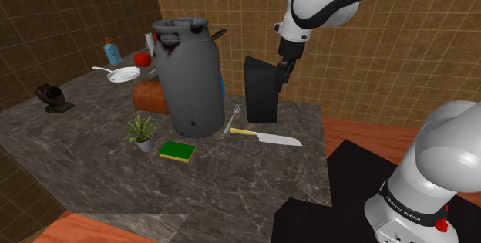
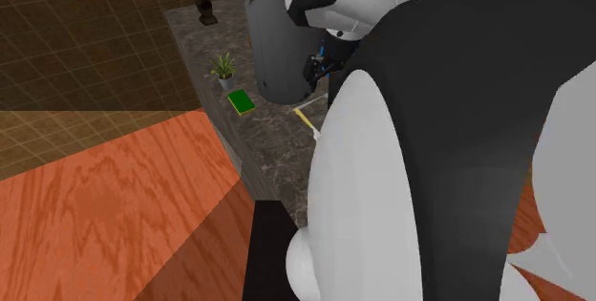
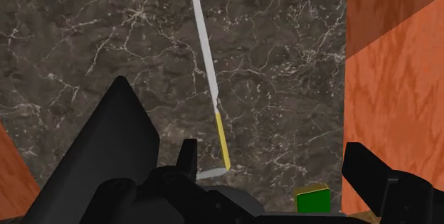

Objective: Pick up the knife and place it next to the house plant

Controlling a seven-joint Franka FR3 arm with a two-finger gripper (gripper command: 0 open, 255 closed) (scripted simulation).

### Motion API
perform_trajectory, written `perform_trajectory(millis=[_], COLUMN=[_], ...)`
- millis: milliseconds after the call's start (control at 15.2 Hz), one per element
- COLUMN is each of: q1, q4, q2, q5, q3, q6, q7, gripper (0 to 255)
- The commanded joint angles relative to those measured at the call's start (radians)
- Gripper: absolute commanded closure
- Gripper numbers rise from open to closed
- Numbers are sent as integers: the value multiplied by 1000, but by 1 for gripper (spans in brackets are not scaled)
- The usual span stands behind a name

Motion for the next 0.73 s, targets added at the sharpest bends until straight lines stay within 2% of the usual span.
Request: perform_trajectory(millis=[0,660], q1=[6,30], q4=[-20,37], q2=[61,432], q5=[6,54], q3=[-7,-26], q6=[61,274], q7=[-35,-202], gripper=[0,0])
